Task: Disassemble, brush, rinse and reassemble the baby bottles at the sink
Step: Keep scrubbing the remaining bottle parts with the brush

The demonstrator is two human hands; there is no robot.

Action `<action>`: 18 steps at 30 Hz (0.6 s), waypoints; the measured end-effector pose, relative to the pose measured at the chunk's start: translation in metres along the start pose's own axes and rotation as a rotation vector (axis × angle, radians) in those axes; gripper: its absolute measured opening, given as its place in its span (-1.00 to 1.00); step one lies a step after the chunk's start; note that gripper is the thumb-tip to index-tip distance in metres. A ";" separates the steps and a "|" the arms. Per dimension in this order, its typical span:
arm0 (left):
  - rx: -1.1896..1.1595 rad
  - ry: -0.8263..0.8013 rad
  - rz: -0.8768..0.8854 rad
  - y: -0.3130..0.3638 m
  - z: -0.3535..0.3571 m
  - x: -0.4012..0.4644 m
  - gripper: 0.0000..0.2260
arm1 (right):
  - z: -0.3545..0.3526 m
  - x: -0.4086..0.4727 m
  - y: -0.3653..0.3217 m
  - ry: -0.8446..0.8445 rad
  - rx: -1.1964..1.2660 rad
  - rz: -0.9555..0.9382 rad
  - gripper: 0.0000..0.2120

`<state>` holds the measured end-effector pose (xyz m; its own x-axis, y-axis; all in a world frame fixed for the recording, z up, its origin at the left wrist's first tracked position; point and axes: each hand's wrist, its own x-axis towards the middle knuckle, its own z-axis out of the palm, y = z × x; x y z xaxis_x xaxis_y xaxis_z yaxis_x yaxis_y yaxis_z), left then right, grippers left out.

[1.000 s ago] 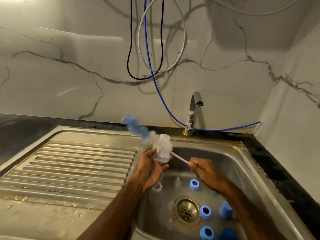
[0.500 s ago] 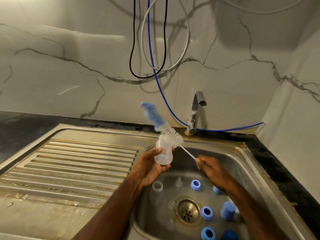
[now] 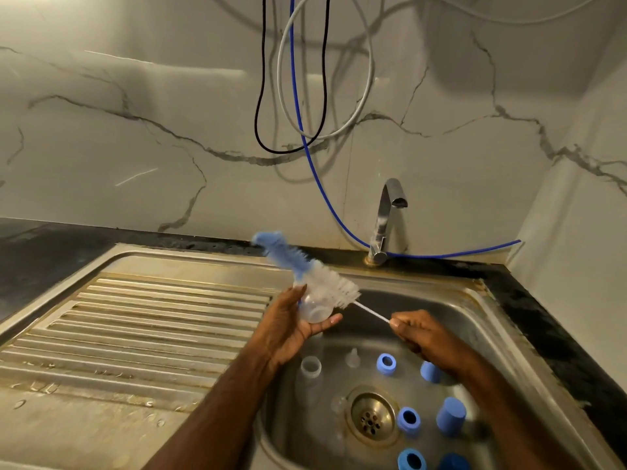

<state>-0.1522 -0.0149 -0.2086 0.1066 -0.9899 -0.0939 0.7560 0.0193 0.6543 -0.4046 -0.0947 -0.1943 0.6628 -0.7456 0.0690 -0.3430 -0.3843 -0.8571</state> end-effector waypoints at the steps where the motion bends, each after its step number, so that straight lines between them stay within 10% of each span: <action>1: -0.006 0.021 0.005 0.000 0.001 0.000 -0.22 | -0.001 0.000 0.003 0.031 -0.008 0.001 -0.63; 6: -0.085 0.039 -0.016 -0.012 0.004 0.003 -0.67 | 0.026 0.004 0.000 -0.017 -0.030 -0.032 -0.63; 18: 0.189 0.332 0.174 -0.008 0.000 0.001 -0.90 | 0.018 0.008 -0.003 0.009 -0.252 -0.027 -0.62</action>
<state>-0.1579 -0.0163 -0.2135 0.4483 -0.8743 -0.1862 0.5794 0.1256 0.8053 -0.3864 -0.0897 -0.1998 0.6682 -0.7378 0.0958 -0.4814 -0.5270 -0.7003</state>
